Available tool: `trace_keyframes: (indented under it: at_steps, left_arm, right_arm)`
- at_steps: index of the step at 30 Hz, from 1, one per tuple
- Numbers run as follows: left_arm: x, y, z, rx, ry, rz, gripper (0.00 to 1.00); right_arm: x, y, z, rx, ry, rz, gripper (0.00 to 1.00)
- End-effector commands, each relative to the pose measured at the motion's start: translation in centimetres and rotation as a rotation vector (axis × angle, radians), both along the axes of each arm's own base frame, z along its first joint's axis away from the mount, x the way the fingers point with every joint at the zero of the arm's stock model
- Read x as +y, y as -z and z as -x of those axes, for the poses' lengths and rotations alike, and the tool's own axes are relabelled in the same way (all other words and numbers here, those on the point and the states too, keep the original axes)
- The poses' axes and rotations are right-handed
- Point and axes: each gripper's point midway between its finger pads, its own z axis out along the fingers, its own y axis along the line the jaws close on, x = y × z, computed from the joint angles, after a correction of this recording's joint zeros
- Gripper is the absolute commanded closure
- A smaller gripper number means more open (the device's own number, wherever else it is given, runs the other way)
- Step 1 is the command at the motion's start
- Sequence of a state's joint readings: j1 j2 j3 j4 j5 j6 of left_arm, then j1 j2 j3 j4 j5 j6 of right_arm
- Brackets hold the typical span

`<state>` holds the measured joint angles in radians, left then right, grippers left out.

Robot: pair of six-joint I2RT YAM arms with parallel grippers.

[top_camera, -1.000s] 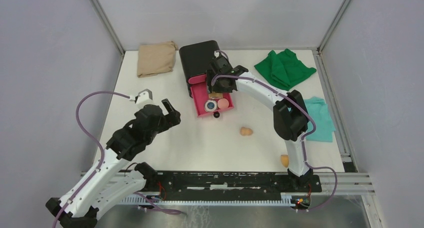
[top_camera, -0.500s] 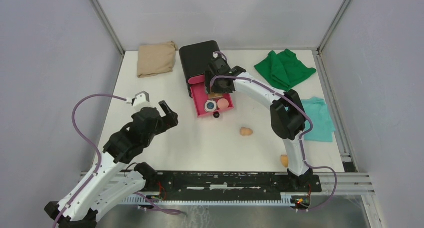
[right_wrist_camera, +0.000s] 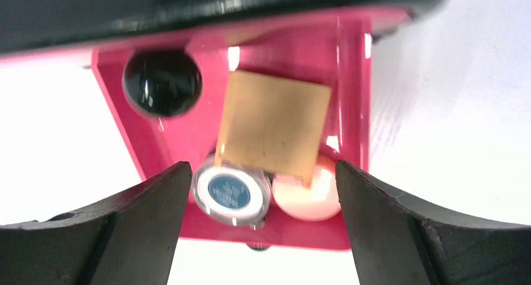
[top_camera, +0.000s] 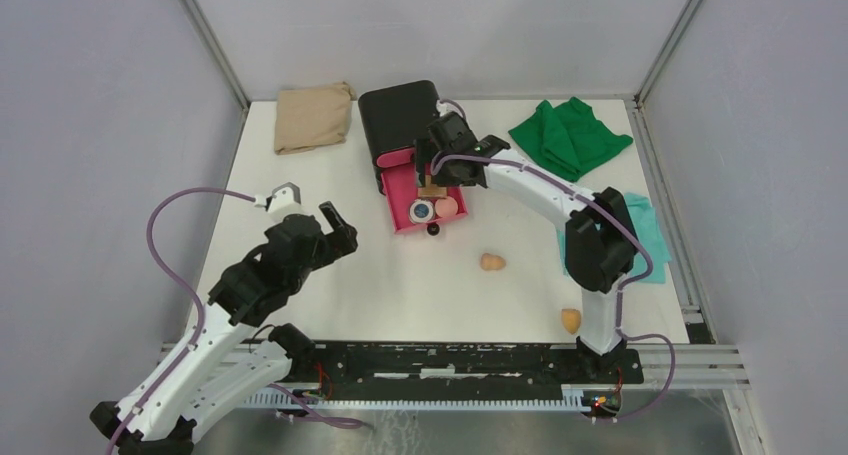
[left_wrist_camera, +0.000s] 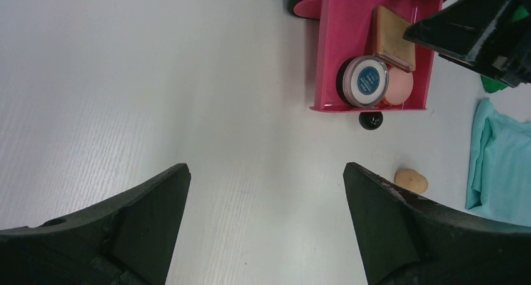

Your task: Organize the makeup

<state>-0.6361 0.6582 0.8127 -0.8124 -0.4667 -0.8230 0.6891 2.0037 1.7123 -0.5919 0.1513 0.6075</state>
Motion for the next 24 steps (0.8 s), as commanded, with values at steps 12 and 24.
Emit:
trace_keyframes:
  at_steps: [12,24]
  left_arm:
    - [-2.3,2.8,-0.5,0.025,0.064,0.06,0.0]
    - [-3.1,4.1,-1.1,0.069,0.072,0.046,0.0]
  right_arm:
    - [-3.4,0.3,11.9,-0.24,-0.177,-0.2,0.12]
    - [-0.4,4.6,12.4,-0.547,-0.161,-0.07,0.14]
